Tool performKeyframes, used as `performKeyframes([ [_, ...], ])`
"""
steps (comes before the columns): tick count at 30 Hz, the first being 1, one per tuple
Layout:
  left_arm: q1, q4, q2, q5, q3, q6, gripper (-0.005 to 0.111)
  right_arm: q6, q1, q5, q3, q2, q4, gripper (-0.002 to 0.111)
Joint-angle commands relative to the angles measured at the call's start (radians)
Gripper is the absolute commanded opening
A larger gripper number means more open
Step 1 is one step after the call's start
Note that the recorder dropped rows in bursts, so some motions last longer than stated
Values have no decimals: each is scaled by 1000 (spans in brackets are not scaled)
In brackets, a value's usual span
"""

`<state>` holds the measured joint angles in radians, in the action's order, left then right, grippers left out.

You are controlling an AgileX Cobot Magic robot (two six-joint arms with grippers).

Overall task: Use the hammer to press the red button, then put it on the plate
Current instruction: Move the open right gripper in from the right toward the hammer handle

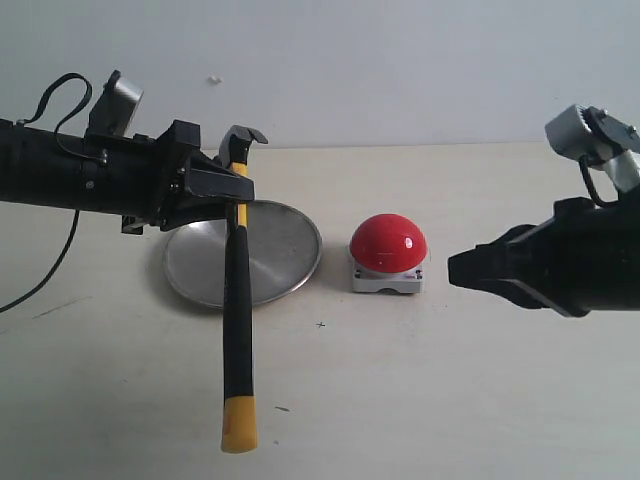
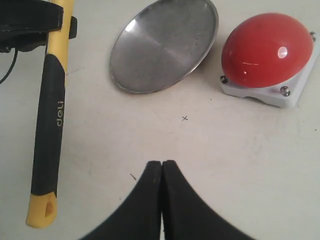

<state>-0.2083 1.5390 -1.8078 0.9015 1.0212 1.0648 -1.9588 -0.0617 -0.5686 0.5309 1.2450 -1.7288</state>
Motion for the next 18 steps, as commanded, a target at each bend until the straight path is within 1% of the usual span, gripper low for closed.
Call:
performKeyframes([
  [1,-3,54,13,23,1,7,0,0,4,10,56,39,-16,0],
  [3,-3,54,13,23,1,7,0,14,4,80,68,43,-16,0],
  [8,-3,46,13,27,1,7,0,118,4,367,70,43,-16,0],
  [10,-3,46,13,29,1,7,0,118,4,444,76,47,-16,0],
  [13,-3,46,13,36,1,7,0,120,4,521,96,70,-16,0],
  [18,-3,35,13,38,1,7,0,250,4,628,119,111,-16,0],
])
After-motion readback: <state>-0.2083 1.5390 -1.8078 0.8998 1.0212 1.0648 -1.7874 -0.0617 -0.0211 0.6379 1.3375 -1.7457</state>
